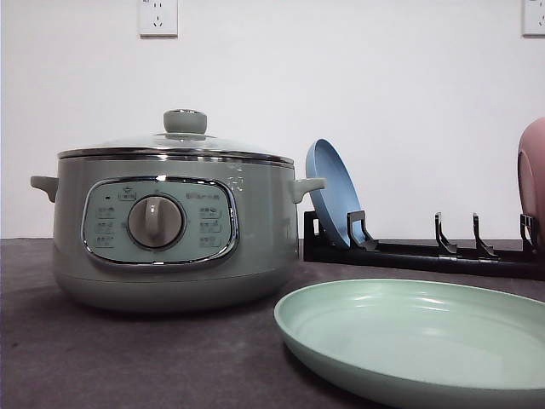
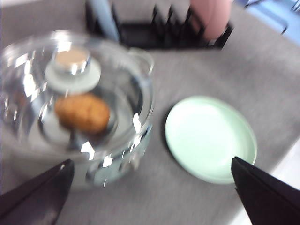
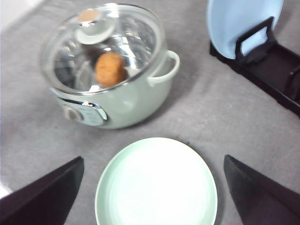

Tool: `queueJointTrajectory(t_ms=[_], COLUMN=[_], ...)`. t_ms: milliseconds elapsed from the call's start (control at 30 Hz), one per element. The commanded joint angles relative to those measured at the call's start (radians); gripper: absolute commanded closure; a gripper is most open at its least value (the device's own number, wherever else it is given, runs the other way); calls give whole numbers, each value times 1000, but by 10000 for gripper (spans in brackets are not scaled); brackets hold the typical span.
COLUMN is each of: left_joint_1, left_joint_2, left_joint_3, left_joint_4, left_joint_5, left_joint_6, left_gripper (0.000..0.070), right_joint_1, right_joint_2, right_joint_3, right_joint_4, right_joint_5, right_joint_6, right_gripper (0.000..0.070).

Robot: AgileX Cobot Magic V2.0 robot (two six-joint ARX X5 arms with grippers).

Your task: Transfer potato from steamer to green plate

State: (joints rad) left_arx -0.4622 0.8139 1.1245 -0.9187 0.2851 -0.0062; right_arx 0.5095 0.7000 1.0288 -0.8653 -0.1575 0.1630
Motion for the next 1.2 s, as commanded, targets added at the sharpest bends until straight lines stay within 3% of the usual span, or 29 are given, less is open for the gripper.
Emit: queueJointTrajectory(t_ms=[0,167,333,467,767,1167], left_joint_1=[-5,-5,-5,-5,-5,-5], left_joint_2=[37,179,332,465,737,956], left_joint_3=[49,189,339,454,615,733], left_joint_4=[-35,-180,-229,-261,-259,-150], left_joint_5=[-27,-76,-94,-164,-251,-257], left_joint_6=[-15,-17,-17,-8,32,51], left_gripper=[0,0,0,0,0,0], right_joint_1=[5,5,5,5,5,5], right_joint_2=[-14,-40,-42,-42,-42,-41], right_joint_3=[9,9,9,9,8,4], right_joint_4=[4,-11,-19,-29,-33,-47], right_joint_5=[-3,-3,-4,-4,-2,5], right_joint_6=[14,32,39,39,38,18], right_gripper=[98,98,98,98,98,98])
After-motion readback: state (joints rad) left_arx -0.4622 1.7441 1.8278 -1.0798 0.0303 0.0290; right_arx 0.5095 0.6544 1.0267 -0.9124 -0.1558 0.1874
